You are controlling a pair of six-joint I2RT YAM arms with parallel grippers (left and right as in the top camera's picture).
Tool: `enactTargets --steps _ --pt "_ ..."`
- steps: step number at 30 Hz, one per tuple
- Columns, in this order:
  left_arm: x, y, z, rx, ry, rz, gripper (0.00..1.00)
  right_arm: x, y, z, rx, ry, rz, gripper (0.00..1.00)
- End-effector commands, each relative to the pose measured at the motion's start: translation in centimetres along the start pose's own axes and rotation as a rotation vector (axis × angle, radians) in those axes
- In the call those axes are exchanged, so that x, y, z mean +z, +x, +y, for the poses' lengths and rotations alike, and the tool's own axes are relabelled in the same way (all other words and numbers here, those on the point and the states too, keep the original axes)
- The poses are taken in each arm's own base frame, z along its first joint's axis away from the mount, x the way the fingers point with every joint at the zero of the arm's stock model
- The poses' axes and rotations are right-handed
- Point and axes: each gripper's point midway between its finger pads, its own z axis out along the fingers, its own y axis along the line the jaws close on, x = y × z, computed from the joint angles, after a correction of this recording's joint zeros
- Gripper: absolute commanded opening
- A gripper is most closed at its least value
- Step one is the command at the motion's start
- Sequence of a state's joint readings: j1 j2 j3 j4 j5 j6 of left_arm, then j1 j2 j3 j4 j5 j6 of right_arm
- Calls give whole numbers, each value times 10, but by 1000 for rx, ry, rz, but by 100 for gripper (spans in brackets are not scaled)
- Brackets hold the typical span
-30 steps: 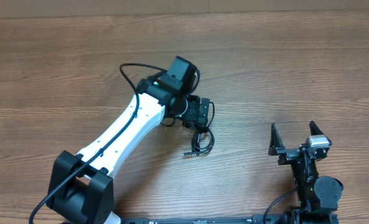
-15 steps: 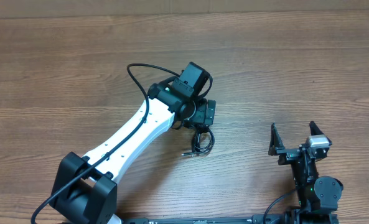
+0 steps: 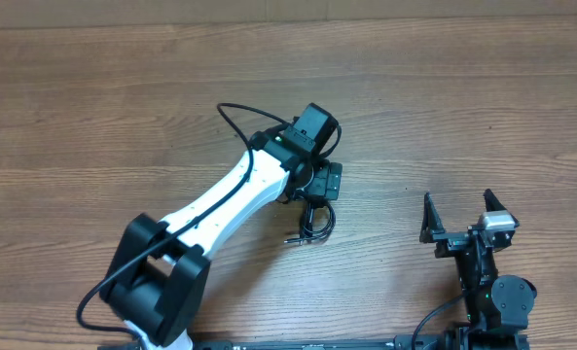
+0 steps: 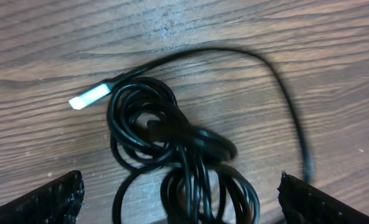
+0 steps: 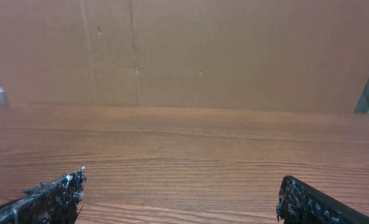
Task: Untangle cables
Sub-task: 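Close the left gripper on the cable bundle and lift it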
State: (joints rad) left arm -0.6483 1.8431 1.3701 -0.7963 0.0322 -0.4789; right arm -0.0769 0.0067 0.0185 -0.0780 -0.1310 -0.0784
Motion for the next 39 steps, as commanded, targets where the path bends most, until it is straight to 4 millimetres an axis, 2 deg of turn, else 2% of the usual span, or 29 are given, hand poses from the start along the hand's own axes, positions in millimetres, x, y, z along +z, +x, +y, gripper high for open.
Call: enactTargets --steps 1,7,15,20,23,26,28,39 --pt "5 -7 -4 -15 -2 -16 100 1 3 1 6 -5 4 100" --pt "13 -11 -6 -11 -1 -29 100 1 3 1 7 -5 4 100" --pt "35 -2 -5 -7 -15 22 100 1 3 1 7 -5 3 100" --pt "38 -1 -7 -3 -14 25 91 1 3 1 7 -5 4 100" --pt "38 -3 -9 -1 -10 18 78 1 3 1 7 -5 3 100" --pt "38 -4 -9 -1 -7 14 57 1 3 1 6 -5 4 100" --pt "38 -4 -9 -1 -7 14 47 1 3 1 7 -5 4 100" --pt "38 -1 -13 4 3 23 13 1 3 1 6 -5 4 100"
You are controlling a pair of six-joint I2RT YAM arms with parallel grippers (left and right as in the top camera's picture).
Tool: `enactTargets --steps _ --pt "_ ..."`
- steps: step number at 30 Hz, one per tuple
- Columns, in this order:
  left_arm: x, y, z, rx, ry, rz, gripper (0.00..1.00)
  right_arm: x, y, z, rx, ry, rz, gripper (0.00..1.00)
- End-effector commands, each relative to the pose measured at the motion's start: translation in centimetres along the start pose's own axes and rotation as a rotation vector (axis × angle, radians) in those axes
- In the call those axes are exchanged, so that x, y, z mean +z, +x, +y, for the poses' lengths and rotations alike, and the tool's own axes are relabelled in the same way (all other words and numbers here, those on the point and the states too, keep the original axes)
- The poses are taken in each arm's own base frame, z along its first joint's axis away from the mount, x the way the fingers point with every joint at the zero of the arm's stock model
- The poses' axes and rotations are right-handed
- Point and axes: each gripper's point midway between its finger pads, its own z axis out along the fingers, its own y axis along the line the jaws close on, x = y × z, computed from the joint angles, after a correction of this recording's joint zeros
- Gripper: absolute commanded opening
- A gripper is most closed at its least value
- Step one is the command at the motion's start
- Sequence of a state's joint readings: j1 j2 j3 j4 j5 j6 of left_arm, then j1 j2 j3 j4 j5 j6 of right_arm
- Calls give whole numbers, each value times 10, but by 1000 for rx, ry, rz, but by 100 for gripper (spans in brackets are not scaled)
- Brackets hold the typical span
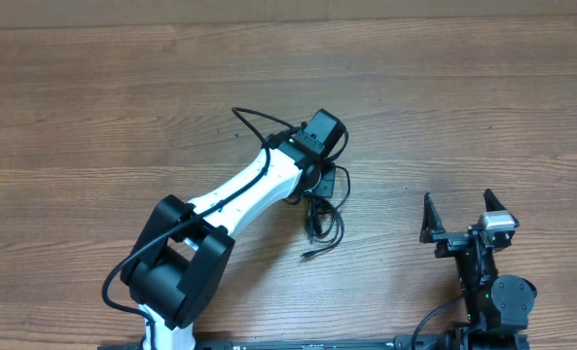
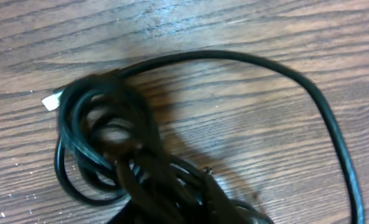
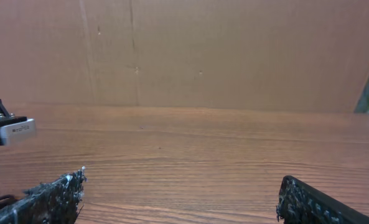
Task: Untangle cables
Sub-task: 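Close the left gripper on the cable bundle and lift it, then raise the held cable bundle and swing it toward the right gripper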
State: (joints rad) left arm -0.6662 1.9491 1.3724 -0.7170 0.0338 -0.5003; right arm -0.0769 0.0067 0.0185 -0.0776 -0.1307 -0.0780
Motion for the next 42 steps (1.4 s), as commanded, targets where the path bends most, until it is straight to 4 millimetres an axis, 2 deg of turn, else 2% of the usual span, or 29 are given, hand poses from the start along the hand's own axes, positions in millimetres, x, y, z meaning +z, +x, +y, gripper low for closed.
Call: enactTargets --steps 1,5,11,21,23,26,29,33,39,42 --pt "0 -1 -6 9 12 1 11 1 4 1 6 -6 4 100" --pt "-1 0 -6 9 12 7 4 1 4 1 6 -6 4 100" --pt "-11 -4 -7 15 4 10 4 1 4 1 6 -6 4 100" --pt "-74 -39 -29 241 26 -41 4 1 4 1 6 -6 4 100" --pt "-91 -46 -33 359 29 -58 4 1 4 1 6 -6 4 100" --pt "-104 -48 -34 474 18 -61 4 1 4 1 6 -6 4 100" --pt "-113 -53 -26 479 -36 -71 4 1 4 1 6 -6 4 100" --pt "-118 -57 -15 562 -109 -77 4 1 4 1 6 -6 4 100" --pt "-118 -44 -9 741 -118 -7 4 1 4 1 6 -6 4 100" --pt "-117 -33 -15 776 -60 29 4 1 4 1 6 -6 4 100"
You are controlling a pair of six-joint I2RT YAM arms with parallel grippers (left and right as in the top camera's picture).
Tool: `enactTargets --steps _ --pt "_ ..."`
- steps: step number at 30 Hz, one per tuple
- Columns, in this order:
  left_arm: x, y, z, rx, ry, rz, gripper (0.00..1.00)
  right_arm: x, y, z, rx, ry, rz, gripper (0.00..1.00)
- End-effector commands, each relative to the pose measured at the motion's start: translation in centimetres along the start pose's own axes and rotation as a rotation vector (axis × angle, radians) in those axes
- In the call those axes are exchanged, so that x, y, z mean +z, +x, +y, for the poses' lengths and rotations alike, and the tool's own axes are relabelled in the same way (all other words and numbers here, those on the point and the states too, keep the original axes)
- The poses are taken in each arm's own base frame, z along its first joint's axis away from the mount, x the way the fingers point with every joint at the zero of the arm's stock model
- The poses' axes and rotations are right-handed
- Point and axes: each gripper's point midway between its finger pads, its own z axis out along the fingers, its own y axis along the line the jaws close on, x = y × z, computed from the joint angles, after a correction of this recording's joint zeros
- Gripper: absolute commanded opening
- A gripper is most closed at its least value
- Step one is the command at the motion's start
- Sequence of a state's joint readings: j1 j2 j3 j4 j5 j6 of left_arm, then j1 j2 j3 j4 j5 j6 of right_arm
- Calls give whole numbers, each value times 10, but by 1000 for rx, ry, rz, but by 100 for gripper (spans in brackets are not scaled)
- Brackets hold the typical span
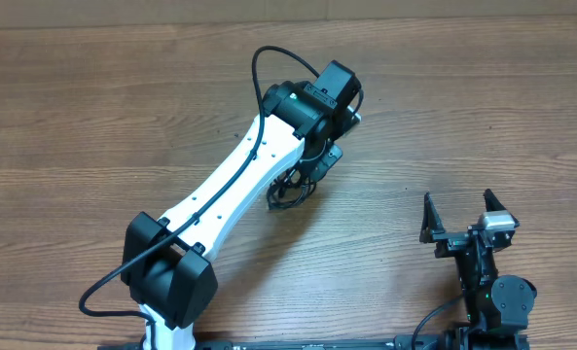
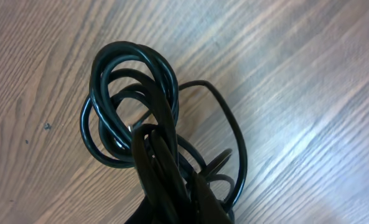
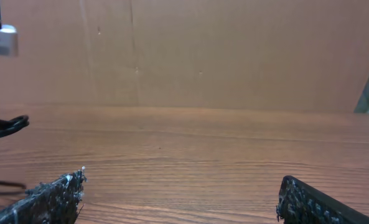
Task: Untangle cables
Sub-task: 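Raise the held cable bundle and swing it toward the right gripper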
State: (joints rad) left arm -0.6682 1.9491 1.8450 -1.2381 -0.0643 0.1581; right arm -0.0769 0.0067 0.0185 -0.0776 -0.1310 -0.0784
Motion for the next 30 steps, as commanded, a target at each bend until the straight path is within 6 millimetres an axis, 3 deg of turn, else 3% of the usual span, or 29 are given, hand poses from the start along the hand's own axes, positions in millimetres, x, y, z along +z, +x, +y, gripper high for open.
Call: enactTargets --steps 1,11,18,30 --pt "-8 -4 -16 140 81 -22 4 1 4 1 7 -5 4 100" --pt "-21 16 -69 267 401 -1 4 1 4 1 7 -5 4 100" --pt "-27 27 -80 261 471 34 4 1 3 1 7 -5 4 100" --pt "-47 7 -112 241 686 -89 4 1 4 1 6 -5 4 100"
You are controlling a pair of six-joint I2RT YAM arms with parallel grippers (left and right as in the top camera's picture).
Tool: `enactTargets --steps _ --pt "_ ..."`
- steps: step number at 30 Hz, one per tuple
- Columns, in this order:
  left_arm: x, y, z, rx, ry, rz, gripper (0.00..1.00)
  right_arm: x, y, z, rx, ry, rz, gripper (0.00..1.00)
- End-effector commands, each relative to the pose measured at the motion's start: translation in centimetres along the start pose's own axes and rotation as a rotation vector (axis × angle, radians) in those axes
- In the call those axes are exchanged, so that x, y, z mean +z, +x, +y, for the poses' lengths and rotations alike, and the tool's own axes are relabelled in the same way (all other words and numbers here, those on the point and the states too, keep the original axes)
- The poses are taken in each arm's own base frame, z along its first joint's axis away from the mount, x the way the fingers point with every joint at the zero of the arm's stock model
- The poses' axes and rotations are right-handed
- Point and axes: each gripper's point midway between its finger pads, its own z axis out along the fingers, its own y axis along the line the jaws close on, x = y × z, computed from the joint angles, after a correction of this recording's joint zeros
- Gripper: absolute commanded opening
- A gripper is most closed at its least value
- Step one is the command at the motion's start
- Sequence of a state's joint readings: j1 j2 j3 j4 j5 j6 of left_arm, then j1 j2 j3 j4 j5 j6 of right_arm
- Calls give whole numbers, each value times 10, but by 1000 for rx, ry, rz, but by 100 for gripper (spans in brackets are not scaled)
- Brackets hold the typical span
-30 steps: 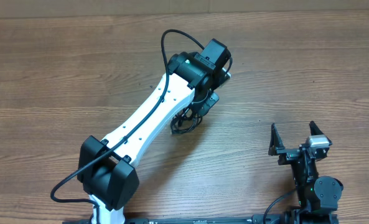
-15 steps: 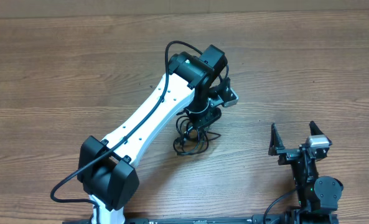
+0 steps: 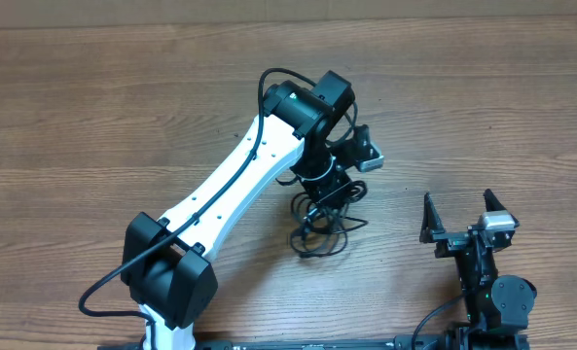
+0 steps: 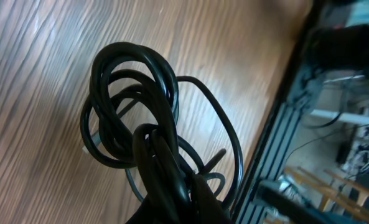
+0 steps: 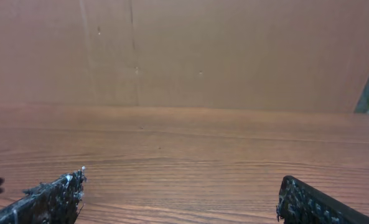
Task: Untangle cables
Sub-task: 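Raise the held cable bundle and swing it toward the right gripper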
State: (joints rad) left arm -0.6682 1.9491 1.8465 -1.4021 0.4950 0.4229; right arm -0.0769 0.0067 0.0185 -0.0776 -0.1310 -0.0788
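Observation:
A black tangled cable (image 3: 322,216) hangs in loops from my left gripper (image 3: 329,183), which is shut on the bundle at the table's middle. In the left wrist view the coils (image 4: 131,106) dangle in front of the jaws, with one wide loop (image 4: 224,137) swinging out to the right above the wood. Its lower loops reach the table in the overhead view. My right gripper (image 3: 460,216) stands open at the near right, well apart from the cable; its two fingertips (image 5: 53,193) frame bare wood.
The wooden table (image 3: 93,117) stretches all round. A brown cardboard wall (image 5: 184,50) stands behind it. The metal frame rail (image 4: 284,118) at the table's front edge shows in the left wrist view.
My left wrist has turned toward the front right, still shut on the cable. The bundle now hangs lower and further right, its loops spread below the gripper. The right arm has not moved.
My left gripper first stood open over the cable bundle lying on the table. Then it was down on the bundle and closing in on it. Later it held the bundle lifted toward the back. Now the bundle dangles further right. The right gripper stayed parked and open.

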Motion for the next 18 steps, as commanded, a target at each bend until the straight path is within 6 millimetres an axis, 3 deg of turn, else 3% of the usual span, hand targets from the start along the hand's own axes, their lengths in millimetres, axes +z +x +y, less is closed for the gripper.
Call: enactTargets --steps 1,18 --pt "-7 -22 -21 49 100 -98 4 1 4 1 7 -5 4 100" --pt "-16 -75 -1 -102 42 -298 4 1 4 1 7 -5 4 100"
